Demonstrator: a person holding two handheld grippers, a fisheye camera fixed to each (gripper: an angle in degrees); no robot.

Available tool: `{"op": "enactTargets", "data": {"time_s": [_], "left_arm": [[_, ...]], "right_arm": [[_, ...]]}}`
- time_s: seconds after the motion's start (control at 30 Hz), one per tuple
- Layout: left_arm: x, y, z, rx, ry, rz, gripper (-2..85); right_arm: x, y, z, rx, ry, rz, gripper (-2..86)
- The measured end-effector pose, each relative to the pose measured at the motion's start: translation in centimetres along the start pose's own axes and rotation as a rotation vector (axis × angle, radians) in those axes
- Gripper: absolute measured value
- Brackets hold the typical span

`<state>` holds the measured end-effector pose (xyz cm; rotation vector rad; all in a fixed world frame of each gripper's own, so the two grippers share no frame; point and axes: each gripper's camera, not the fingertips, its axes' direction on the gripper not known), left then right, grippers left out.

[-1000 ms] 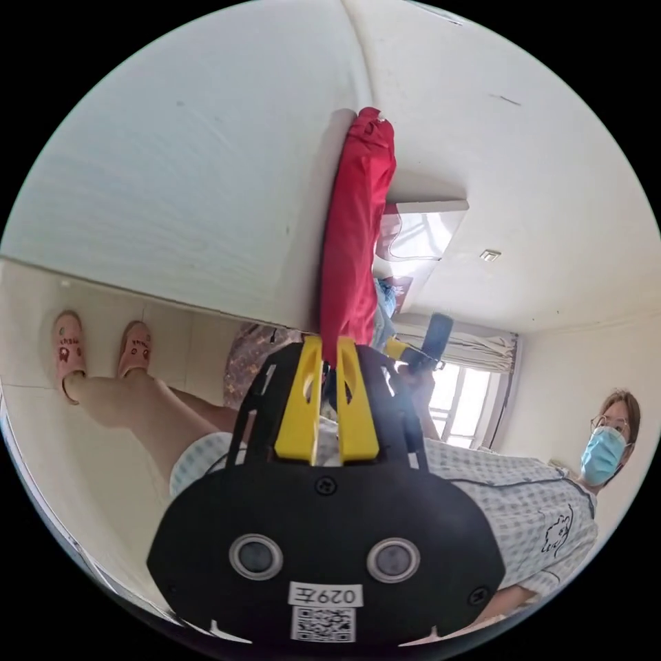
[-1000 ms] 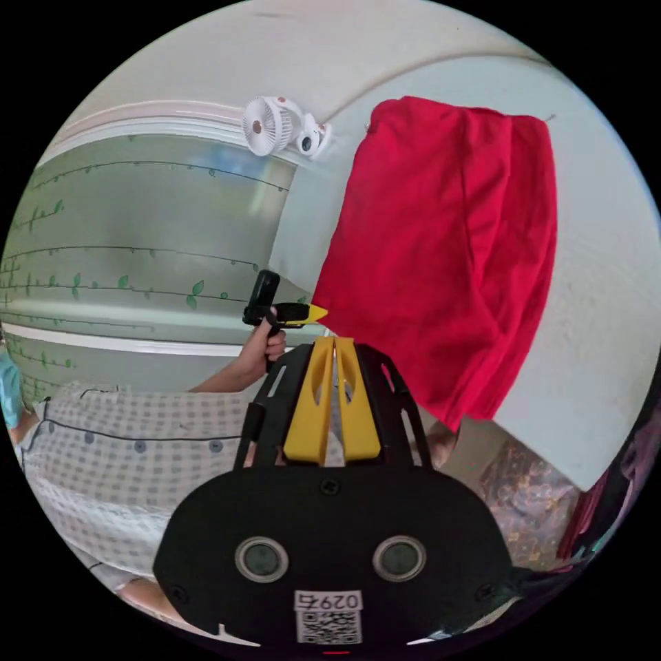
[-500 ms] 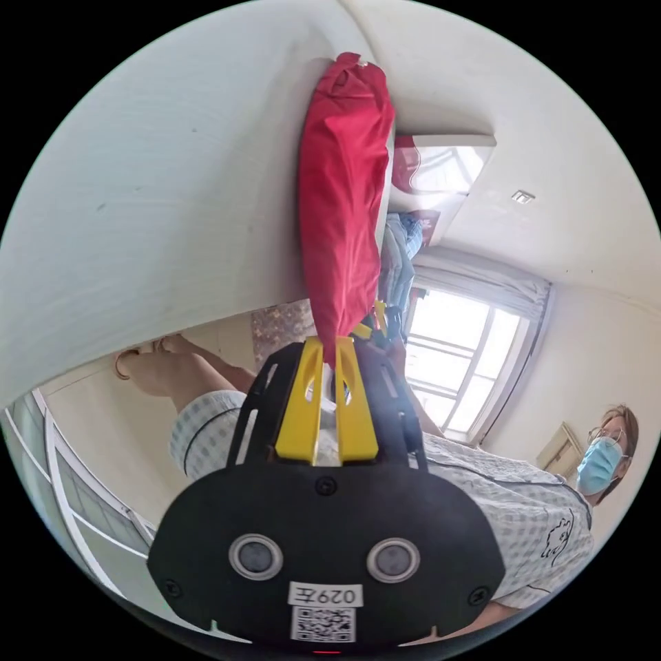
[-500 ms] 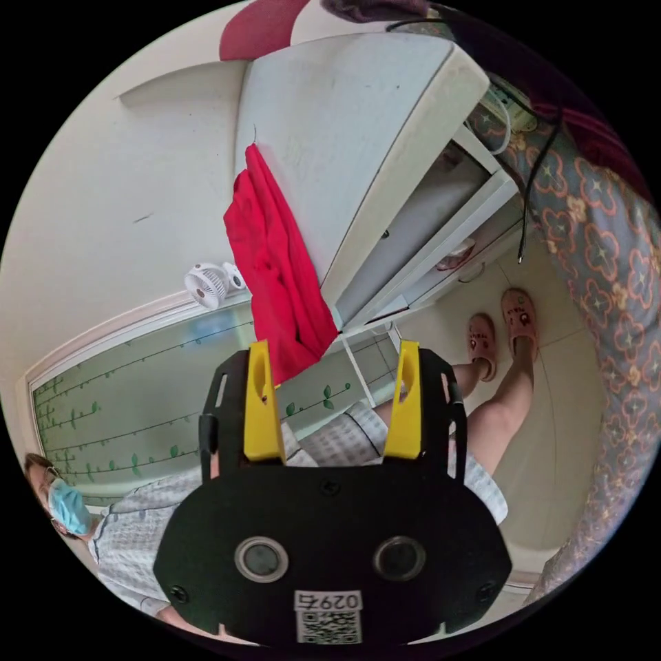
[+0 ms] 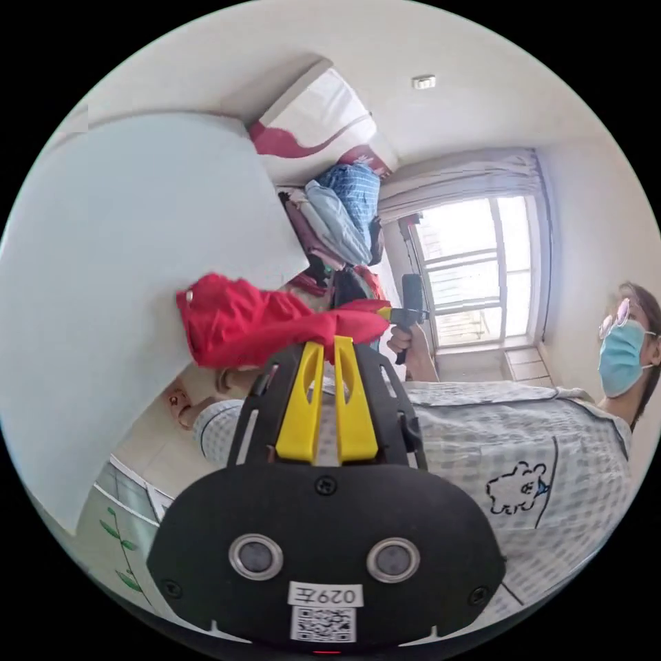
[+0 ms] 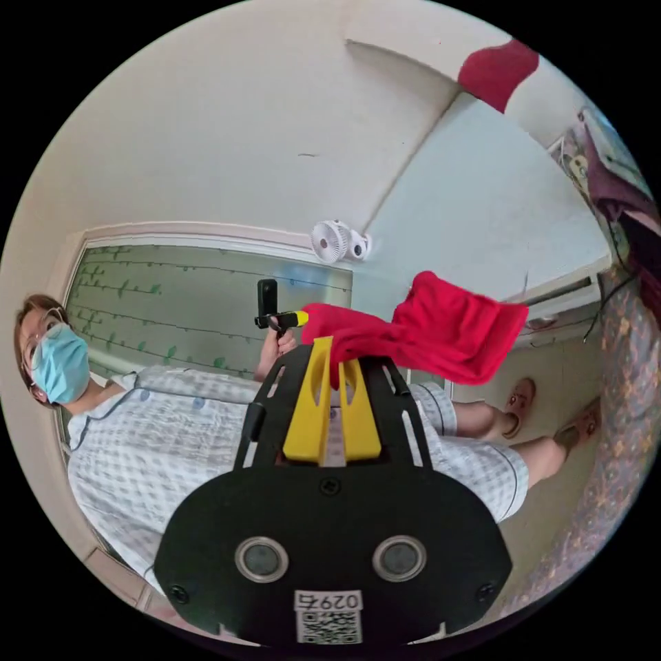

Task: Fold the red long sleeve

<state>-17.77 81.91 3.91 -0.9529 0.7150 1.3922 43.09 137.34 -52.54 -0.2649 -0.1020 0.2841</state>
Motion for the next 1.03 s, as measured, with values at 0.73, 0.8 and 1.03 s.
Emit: {"op": "enactTargets", "data": {"time_s": [0.73,0.8,1.03], "left_arm": [[12.2,-37.8,30.5,-0.163,-0.016,0.234,-0.7],[7.2,-37.9,34.1,-0.264,0.010,0.055,-0.5],[1.0,-36.3,31.2,-0.243,0.399,-0.049,-0.9]], "right_arm": [[5.2,4.5,-60.1,0.444,0.272,0.188,0.3],[10.1,7.0,-60.6,0.409,0.262,0.315,0.6],[11.0,22.0,-71.2,0.699,0.441,0.490,5.3]]}}
